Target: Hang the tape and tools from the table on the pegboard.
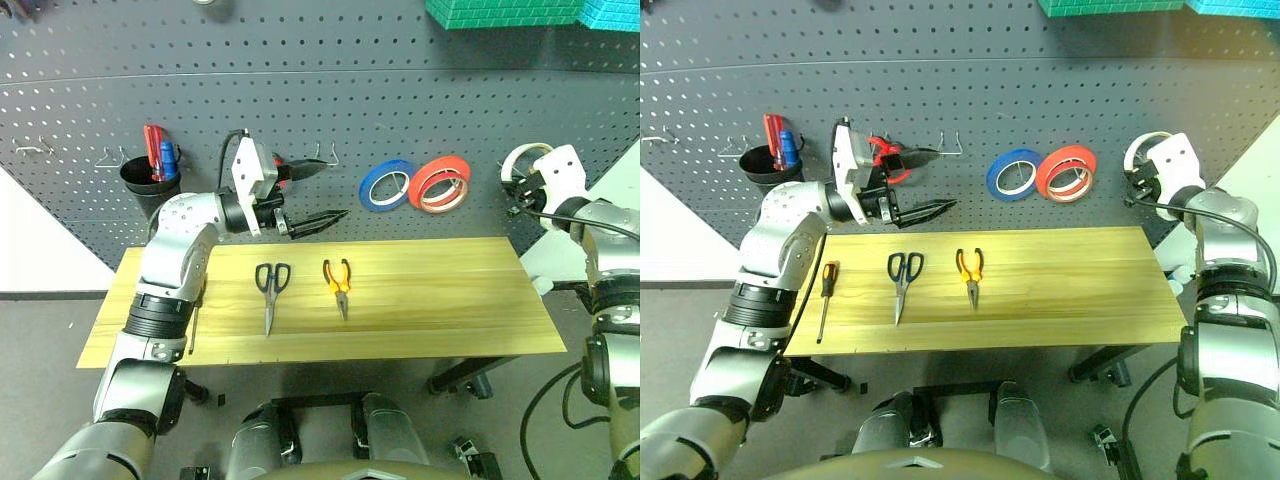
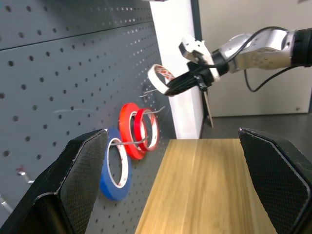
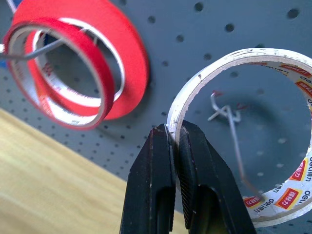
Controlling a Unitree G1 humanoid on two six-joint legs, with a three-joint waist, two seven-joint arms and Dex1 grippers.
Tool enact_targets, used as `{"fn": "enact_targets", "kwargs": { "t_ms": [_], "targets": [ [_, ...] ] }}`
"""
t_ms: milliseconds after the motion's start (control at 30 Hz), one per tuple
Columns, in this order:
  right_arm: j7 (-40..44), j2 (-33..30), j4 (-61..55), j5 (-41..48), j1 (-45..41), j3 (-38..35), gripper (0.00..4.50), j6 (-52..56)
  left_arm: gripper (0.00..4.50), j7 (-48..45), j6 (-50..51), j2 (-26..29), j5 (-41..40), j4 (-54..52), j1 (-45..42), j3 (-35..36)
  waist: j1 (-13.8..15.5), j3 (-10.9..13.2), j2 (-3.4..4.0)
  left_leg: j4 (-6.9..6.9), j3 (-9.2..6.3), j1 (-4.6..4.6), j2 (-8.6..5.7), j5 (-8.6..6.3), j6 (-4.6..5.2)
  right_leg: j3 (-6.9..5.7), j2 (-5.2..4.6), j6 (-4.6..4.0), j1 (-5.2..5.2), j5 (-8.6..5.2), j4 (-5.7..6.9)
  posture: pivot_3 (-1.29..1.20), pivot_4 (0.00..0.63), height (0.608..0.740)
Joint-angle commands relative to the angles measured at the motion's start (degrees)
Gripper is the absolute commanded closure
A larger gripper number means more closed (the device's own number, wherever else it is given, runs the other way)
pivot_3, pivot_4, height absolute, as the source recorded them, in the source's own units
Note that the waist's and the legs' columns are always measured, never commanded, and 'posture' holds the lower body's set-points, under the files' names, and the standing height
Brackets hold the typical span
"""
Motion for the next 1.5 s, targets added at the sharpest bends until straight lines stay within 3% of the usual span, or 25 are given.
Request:
{"fn": "enact_targets", "kwargs": {
  "t_ms": [33,300,433,667,767,967,1167,1333,1500],
  "targets": [
    [-1.56,1.57,2.93,-0.85,-4.11,0.45,4.46,-1.95,0.00,0.79,-1.37,-0.30,0.43,-0.15,-1.84,0.25,-0.13,0.00,0.01,0.00,0.00,0.01,0.00,0.00,0.01,0.00,0.00,0.01,0.00,0.00,0.01,-0.14,0.052,0.730],
    [-6.94,4.74,10.38,-3.06,-8.60,1.15,4.46,-2.54,0.00,1.81,-1.37,-0.68,1.47,0.82,-1.98,-0.21,0.17,-0.01,0.01,0.02,0.02,0.01,-0.01,0.03,0.04,0.03,-0.01,0.03,0.00,-0.03,0.09,-0.13,0.052,0.730],
    [-7.61,4.85,11.94,-3.57,-9.46,1.30,3.39,-2.79,0.00,1.86,-0.99,-0.70,1.33,0.64,-2.05,-0.28,0.15,-0.01,0.01,0.02,0.03,0.01,-0.02,0.02,0.03,0.04,-0.02,0.03,-0.02,-0.03,0.13,-0.13,0.054,0.730],
    [-6.02,3.82,11.24,-3.09,-9.00,0.65,1.00,-3.13,0.00,1.72,1.45,-0.39,1.56,1.24,-2.70,-1.08,0.16,-0.01,0.01,0.02,0.03,0.02,-0.02,0.02,0.03,0.05,-0.02,0.04,-0.02,-0.03,0.14,-0.13,0.054,0.730],
    [-0.09,1.78,7.70,-1.53,-7.37,0.15,0.01,-1.88,0.00,1.09,3.19,-0.22,1.37,1.17,-2.81,-1.59,0.17,-0.01,0.02,0.02,0.03,0.03,-0.02,0.02,0.03,0.06,-0.02,0.05,-0.02,-0.04,0.15,-0.13,0.053,0.730],
    [11.56,-3.77,-7.36,4.54,0.40,-2.76,0.01,6.65,0.00,0.73,6.86,0.68,1.97,1.64,-2.92,-2.70,0.52,-0.01,0.02,0.04,0.02,0.05,-0.03,-0.03,0.03,0.07,-0.06,0.05,-0.01,-0.05,0.16,-0.15,0.053,0.730],
    [20.29,-7.89,-33.93,15.50,13.34,-6.73,0.01,24.81,0.00,-0.01,8.44,0.67,0.87,0.79,-1.99,-2.55,0.28,-0.01,0.02,0.04,-0.01,0.04,-0.04,-0.18,0.24,0.06,-0.14,-0.02,-0.11,-0.10,0.27,-0.17,0.060,0.730],
    [21.42,-8.51,-51.25,21.22,20.94,-5.91,0.01,37.06,0.00,-0.49,7.85,2.22,0.33,-1.47,2.11,-1.42,0.09,-0.01,0.02,0.03,-0.04,0.14,-0.02,-0.23,0.31,0.06,-0.15,-0.28,-0.09,-0.30,0.38,-0.18,0.071,0.730],
    [18.08,-5.45,-56.51,22.32,21.98,-2.07,0.01,45.29,0.00,0.04,8.24,5.50,-0.30,-6.60,8.65,-0.04,0.21,0.00,-0.01,0.01,-0.05,0.18,0.02,-0.24,0.30,0.03,-0.15,-0.44,-0.11,-0.40,0.42,-0.15,0.088,0.730]
  ]
}}
